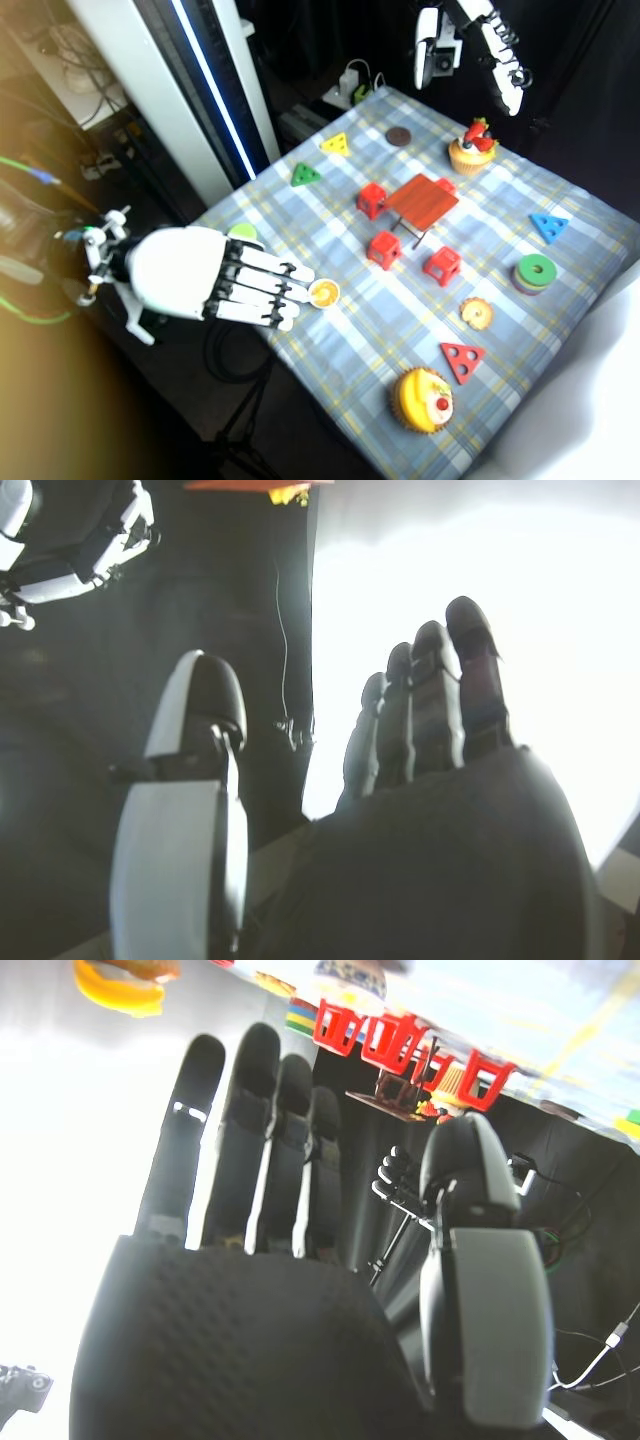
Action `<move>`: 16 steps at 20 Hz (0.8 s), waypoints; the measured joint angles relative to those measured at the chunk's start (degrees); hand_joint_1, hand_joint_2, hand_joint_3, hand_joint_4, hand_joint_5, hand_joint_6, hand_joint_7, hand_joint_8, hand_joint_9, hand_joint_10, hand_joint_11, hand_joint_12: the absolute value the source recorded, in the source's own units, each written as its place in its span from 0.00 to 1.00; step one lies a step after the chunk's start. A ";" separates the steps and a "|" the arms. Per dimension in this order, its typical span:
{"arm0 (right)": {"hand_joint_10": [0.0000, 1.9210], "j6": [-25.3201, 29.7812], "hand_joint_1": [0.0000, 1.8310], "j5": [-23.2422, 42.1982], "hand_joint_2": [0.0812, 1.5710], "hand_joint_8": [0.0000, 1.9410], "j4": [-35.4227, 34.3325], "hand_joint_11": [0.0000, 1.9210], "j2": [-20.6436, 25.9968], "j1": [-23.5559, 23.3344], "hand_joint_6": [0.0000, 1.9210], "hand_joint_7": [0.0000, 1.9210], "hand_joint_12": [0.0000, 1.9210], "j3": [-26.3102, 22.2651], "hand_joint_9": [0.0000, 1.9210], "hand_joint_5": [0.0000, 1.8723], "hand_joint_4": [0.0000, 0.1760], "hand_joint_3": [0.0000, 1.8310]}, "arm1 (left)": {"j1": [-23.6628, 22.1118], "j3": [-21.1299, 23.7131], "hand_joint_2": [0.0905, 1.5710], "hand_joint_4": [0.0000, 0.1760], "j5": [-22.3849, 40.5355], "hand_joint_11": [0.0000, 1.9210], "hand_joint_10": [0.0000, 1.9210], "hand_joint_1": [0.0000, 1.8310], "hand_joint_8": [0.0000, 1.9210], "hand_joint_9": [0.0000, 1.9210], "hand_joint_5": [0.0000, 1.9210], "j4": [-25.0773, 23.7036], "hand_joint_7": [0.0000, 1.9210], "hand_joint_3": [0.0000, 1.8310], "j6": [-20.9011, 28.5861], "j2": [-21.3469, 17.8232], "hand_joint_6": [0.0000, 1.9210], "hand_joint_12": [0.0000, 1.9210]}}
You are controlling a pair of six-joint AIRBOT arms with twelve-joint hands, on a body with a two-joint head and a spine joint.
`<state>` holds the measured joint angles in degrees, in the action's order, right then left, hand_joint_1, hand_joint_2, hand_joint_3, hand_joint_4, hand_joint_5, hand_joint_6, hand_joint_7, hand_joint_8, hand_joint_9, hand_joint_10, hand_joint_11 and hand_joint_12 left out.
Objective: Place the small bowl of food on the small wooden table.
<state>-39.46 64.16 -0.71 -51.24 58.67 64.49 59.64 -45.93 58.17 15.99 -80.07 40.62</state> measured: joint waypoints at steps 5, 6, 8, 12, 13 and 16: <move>0.00 0.02 0.60 0.31 0.62 0.00 -0.20 0.14 -1.95 -3.04 0.00 0.25 0.42 1.77 0.26 0.29 0.16 0.00 | 0.00 -0.15 0.77 0.69 0.11 0.00 0.00 0.09 0.00 0.18 0.26 -0.13 0.21 0.00 -0.04 0.66 0.00 0.32; 0.00 0.02 0.58 0.09 0.58 0.00 -0.04 0.14 -2.40 -3.61 0.00 0.22 0.43 2.19 0.26 0.28 0.11 0.00 | 0.00 -0.33 0.77 0.63 0.11 0.00 0.00 0.12 0.00 0.18 0.27 -0.20 0.21 0.00 -0.04 0.66 0.00 0.32; 0.00 0.04 0.56 -1.20 0.55 0.00 0.81 0.09 -3.52 -5.75 0.00 0.21 0.50 3.21 0.23 0.25 0.02 0.00 | 0.00 -0.44 0.76 0.65 0.17 0.00 0.00 0.13 0.00 0.18 0.27 0.00 0.21 0.00 -0.04 0.66 0.00 0.32; 0.01 0.24 0.63 -7.69 0.62 0.00 6.23 0.20 -6.05 -12.66 0.00 0.31 0.45 6.21 0.34 0.29 0.33 0.00 | 0.00 -0.50 0.77 0.50 0.13 0.00 0.00 0.13 0.00 0.17 0.27 -0.02 0.23 0.00 -0.04 0.70 0.00 0.30; 0.00 0.72 0.66 -9.68 0.62 0.00 8.37 0.24 -6.84 -14.01 0.00 0.30 0.38 7.15 0.35 0.30 0.25 0.00 | 0.00 -0.48 0.77 0.49 0.13 0.00 0.00 0.15 0.00 0.16 0.26 -0.11 0.22 0.00 -0.04 0.72 0.00 0.29; 0.00 1.53 0.60 -15.30 0.60 0.00 10.43 0.30 -7.98 -15.56 0.00 0.35 0.31 9.03 0.39 0.33 0.06 0.00 | -0.31 -0.72 0.77 0.51 -0.02 0.00 0.00 0.14 0.00 0.15 0.25 -0.15 0.20 0.00 -0.02 1.38 0.00 0.26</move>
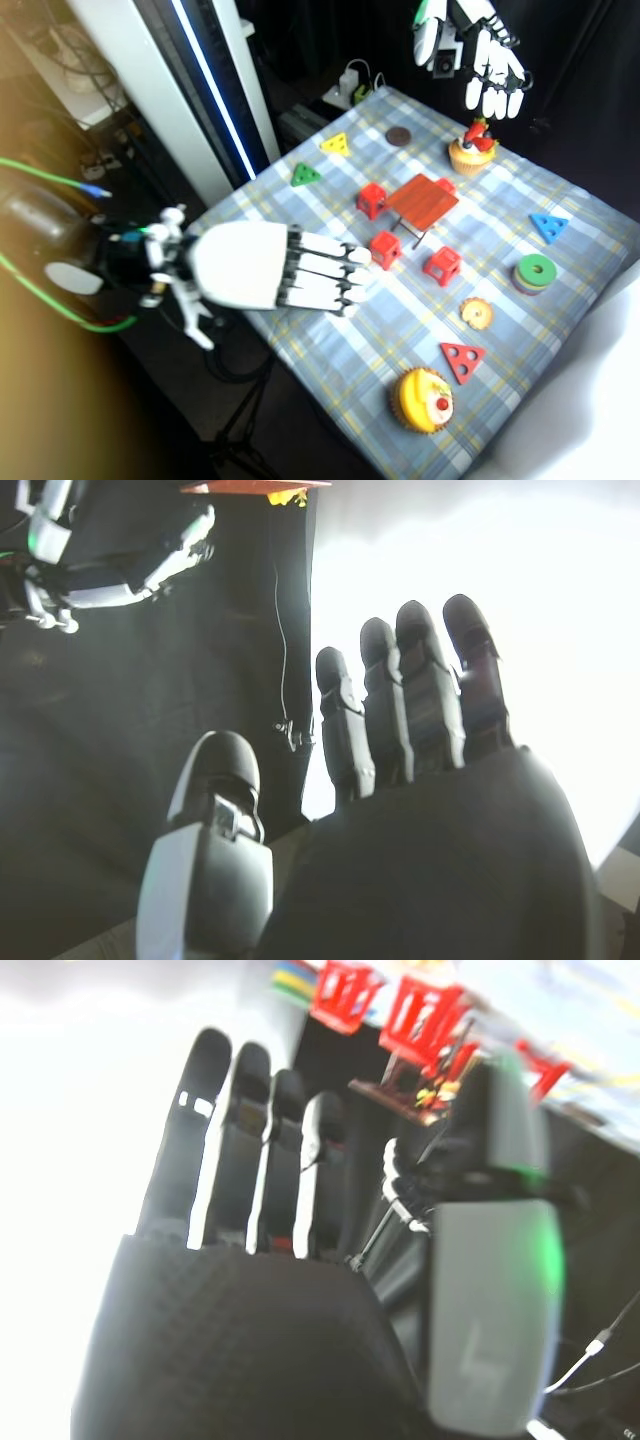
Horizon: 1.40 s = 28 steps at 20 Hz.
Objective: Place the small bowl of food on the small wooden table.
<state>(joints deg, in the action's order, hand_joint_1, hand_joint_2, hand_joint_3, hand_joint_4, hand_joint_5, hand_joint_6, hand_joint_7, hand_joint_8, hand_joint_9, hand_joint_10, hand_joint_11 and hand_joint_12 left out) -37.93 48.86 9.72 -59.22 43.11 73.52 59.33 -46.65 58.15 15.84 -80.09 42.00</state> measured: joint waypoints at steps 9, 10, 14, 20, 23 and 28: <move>0.00 0.17 0.56 -8.50 0.61 0.00 1.88 0.16 -3.15 -3.76 0.00 0.34 0.27 3.69 0.30 0.34 0.37 0.00 | 0.00 0.00 0.78 0.48 -0.42 0.00 0.00 0.16 0.00 0.18 0.25 -0.24 0.21 0.00 -0.02 0.04 0.00 0.31; 0.00 0.17 0.54 -8.59 0.59 0.00 1.60 0.14 -3.13 -3.76 0.00 0.33 0.29 3.69 0.29 0.33 0.41 0.00 | 0.00 0.07 0.79 0.54 -0.35 0.00 0.00 0.16 0.00 0.18 0.24 -0.33 0.21 0.00 -0.02 0.04 0.00 0.31; 0.01 0.20 0.54 -8.98 0.60 0.00 1.51 0.19 -3.06 -3.76 0.00 0.33 0.47 3.63 0.36 0.33 0.51 0.00 | -0.02 0.20 0.79 0.69 -0.33 0.00 0.00 0.15 0.00 0.17 0.20 -0.42 0.19 0.00 0.00 0.04 0.00 0.29; 0.02 0.44 0.69 -9.57 0.67 0.21 1.51 0.24 -3.04 -3.78 0.01 0.45 0.66 3.65 0.52 0.38 0.00 0.00 | 0.00 0.37 0.78 0.74 -0.26 0.00 0.00 0.17 0.00 0.17 0.21 -0.37 0.19 0.00 0.00 -0.02 0.00 0.26; 0.03 0.39 0.71 -9.90 0.70 0.45 1.51 0.30 -3.02 -4.00 0.00 0.48 0.70 3.82 0.56 0.42 0.00 0.01 | 0.00 0.37 0.78 0.72 -0.20 0.00 0.00 0.17 0.00 0.18 0.21 -0.22 0.19 0.00 0.02 -0.02 0.00 0.27; 0.34 0.44 0.66 -10.23 0.73 0.59 1.27 0.26 -3.02 -4.00 0.56 0.47 0.73 3.89 0.42 0.46 0.11 0.00 | -0.20 0.44 0.78 0.76 -0.04 0.00 0.00 0.17 0.00 0.17 0.20 -0.20 0.19 0.00 0.04 -0.02 0.00 0.29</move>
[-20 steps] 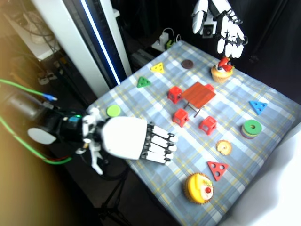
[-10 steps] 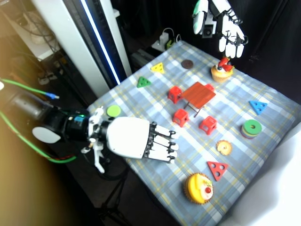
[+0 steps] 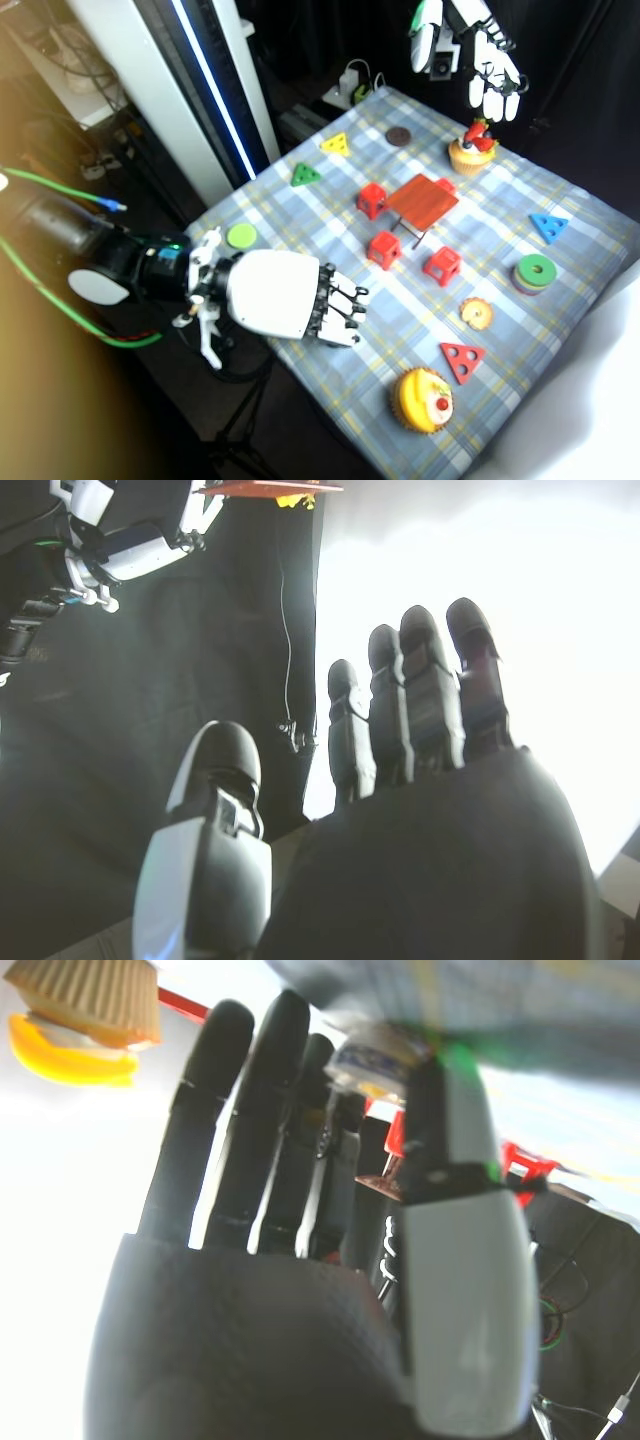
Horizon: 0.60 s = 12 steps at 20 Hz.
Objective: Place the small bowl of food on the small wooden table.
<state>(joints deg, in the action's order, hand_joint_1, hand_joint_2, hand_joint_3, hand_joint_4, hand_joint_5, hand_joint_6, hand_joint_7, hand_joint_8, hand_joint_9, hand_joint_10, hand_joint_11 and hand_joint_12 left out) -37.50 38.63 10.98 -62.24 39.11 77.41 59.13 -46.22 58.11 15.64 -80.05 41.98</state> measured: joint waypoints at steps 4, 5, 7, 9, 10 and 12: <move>0.32 -0.02 0.67 -0.15 0.68 0.51 -0.28 0.35 0.13 0.00 0.41 0.51 0.72 0.13 0.49 0.58 0.09 0.00 | -0.11 0.22 0.78 0.76 0.26 0.00 0.00 0.17 0.00 0.19 0.21 0.26 0.21 0.00 0.13 0.00 0.00 0.29; 0.33 -0.02 0.67 -0.13 0.68 0.50 -0.24 0.39 0.13 0.00 0.43 0.53 0.72 0.11 0.52 0.56 0.12 0.00 | -0.11 0.22 0.78 0.72 0.24 0.00 0.00 0.17 0.00 0.18 0.21 0.15 0.19 0.00 0.13 0.00 0.00 0.28; 0.38 -0.02 0.69 0.00 0.67 0.48 -0.02 0.48 0.22 -0.02 0.38 0.58 0.72 0.09 0.59 0.57 0.00 0.00 | -0.11 0.22 0.78 0.73 0.26 0.00 0.00 0.17 0.00 0.18 0.21 0.28 0.19 0.00 0.13 0.00 0.00 0.28; 0.40 -0.02 0.70 0.28 0.66 0.47 0.35 0.51 0.50 -0.02 0.37 0.59 0.72 -0.22 0.61 0.56 0.00 0.00 | -0.11 0.22 0.78 0.70 0.26 0.00 0.00 0.17 0.00 0.19 0.22 0.28 0.20 0.00 0.13 0.00 0.00 0.29; 0.38 0.00 0.69 0.50 0.66 0.43 0.59 0.53 0.61 -0.02 0.37 0.61 0.68 -0.33 0.61 0.57 0.00 0.00 | -0.11 0.22 0.78 0.68 0.26 0.00 0.00 0.18 0.00 0.19 0.22 0.28 0.20 0.00 0.13 0.00 0.00 0.28; 0.49 -0.02 0.70 0.52 0.65 0.50 1.57 0.44 1.20 -0.39 0.26 0.58 0.79 -1.14 0.54 0.61 0.00 0.00 | -0.11 0.22 0.78 0.72 0.26 0.00 0.00 0.15 0.00 0.19 0.21 0.28 0.20 0.00 0.13 0.00 0.00 0.24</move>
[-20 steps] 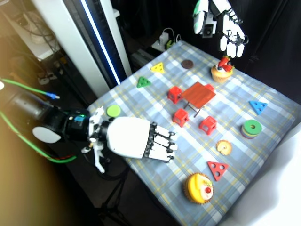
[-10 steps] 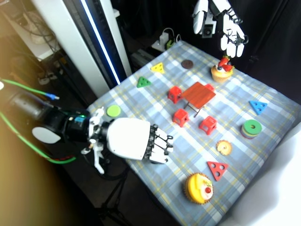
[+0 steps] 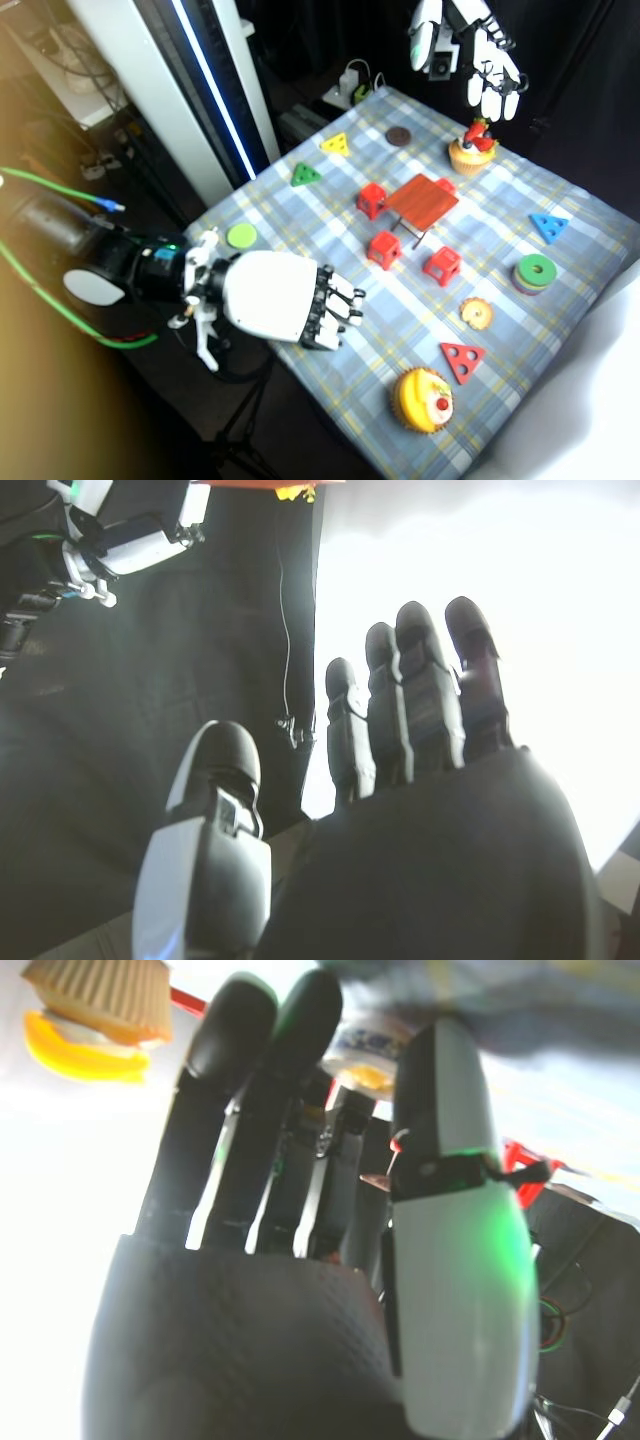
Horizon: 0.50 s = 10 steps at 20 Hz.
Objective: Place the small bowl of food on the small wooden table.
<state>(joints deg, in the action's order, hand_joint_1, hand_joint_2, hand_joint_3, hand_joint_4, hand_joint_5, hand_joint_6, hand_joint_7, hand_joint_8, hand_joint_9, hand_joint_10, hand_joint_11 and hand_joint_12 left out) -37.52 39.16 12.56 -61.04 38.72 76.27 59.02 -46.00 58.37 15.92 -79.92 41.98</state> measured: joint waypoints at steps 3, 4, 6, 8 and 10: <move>0.78 -0.02 0.65 0.42 0.62 0.63 2.69 0.44 0.94 -1.40 0.30 0.51 0.96 -1.79 0.48 0.65 0.00 0.00 | 0.00 0.00 0.78 0.63 -0.02 0.00 0.00 0.15 0.00 0.20 0.22 0.15 0.21 0.00 0.00 0.00 0.00 0.26; 0.56 -0.04 0.68 1.18 0.65 0.52 3.10 0.38 1.09 -1.95 0.35 0.56 0.82 -2.27 0.47 0.58 0.00 0.00 | 0.00 0.00 0.78 0.61 0.02 0.00 0.00 0.15 0.00 0.20 0.23 0.15 0.21 0.00 0.00 0.00 0.00 0.26; 0.48 0.20 0.61 3.65 0.66 0.28 4.83 0.34 1.66 -2.78 0.42 0.56 0.79 -3.28 0.48 0.58 0.00 0.00 | 0.00 0.00 0.78 0.61 0.09 0.00 0.00 0.14 0.00 0.19 0.23 0.11 0.21 0.00 0.02 0.00 0.00 0.25; 0.75 1.90 0.61 5.46 0.65 0.55 6.93 0.33 1.66 -3.56 0.39 0.52 0.96 -3.45 0.43 0.60 0.25 0.00 | 0.00 0.00 0.78 0.53 0.11 0.00 0.00 0.14 0.00 0.19 0.25 0.35 0.21 0.00 0.02 0.00 0.00 0.25; 0.88 3.04 0.60 6.69 0.63 0.68 8.31 0.35 1.68 -4.22 0.34 0.50 1.00 -3.72 0.41 0.63 0.68 0.00 | 0.00 0.00 0.78 0.51 0.11 0.00 0.00 0.14 0.00 0.19 0.25 0.17 0.21 0.00 0.02 0.00 0.00 0.23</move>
<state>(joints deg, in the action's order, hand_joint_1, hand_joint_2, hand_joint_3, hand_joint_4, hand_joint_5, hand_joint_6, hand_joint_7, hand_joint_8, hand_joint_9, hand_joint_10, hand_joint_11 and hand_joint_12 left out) -34.48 45.84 20.86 -59.35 34.50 72.55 59.02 -46.00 58.48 16.10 -79.90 41.98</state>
